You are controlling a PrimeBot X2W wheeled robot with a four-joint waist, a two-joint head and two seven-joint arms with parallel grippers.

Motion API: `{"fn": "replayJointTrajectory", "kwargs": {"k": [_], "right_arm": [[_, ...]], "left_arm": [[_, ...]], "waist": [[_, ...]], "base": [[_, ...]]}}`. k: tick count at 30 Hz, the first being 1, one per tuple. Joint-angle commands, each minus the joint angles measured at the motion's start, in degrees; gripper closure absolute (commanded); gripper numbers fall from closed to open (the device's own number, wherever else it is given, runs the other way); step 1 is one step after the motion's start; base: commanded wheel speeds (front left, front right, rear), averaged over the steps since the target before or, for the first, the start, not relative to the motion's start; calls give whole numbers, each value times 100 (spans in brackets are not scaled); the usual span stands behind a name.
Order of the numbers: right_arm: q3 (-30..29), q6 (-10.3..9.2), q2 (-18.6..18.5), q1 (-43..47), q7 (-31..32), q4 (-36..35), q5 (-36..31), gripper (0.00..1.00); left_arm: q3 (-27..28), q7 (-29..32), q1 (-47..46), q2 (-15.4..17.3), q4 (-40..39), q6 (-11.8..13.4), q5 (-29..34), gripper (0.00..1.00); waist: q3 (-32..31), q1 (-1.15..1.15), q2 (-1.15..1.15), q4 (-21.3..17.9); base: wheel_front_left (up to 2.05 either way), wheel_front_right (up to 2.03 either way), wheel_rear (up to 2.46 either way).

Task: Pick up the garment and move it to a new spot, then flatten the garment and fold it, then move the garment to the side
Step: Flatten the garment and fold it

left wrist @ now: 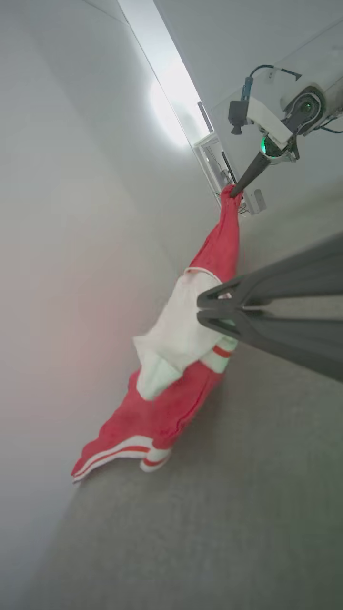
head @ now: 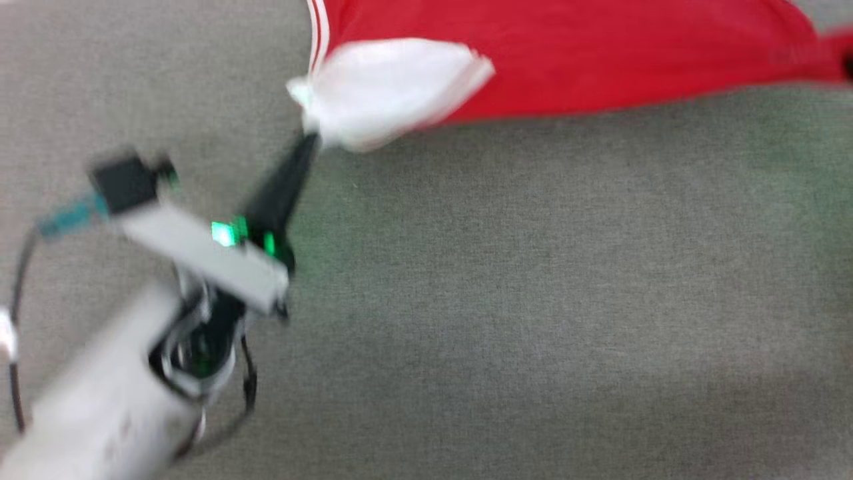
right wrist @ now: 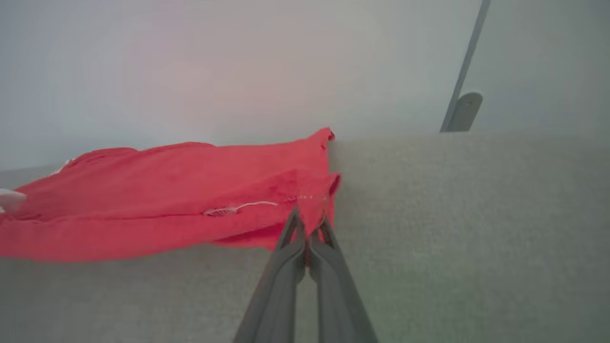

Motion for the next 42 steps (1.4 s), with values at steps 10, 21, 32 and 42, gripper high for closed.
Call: {"fn": "replayJointTrajectory", "kwargs": {"k": [10,21,32,42], "right_arm": [[-634,-6,-1044,2729,725,-2210,1019,100],[-2409,-6,-798,5502,1509,-4169,806,100],[-3446,-6,196,5578,2579,-5167,168,100],[-2873,-6,511,3540,2952,-3937,-280,100]], "left_arm": [[-174,-270,1714,572,-1080,-12,505,100],[846,-287,3766,737,-2183,-4,1121,100],[1067,17,3700,653,-2692,119,1591,100],[1188,695,1760,269,-1536,0,1150,100]], "waist": [[-421,0,0,35],[-562,0,0,-33],[-493,0,0,-38],[-265,0,0,-152]], "base": [[0,0,0],[0,0,0],[0,0,0],[0,0,0]]}}
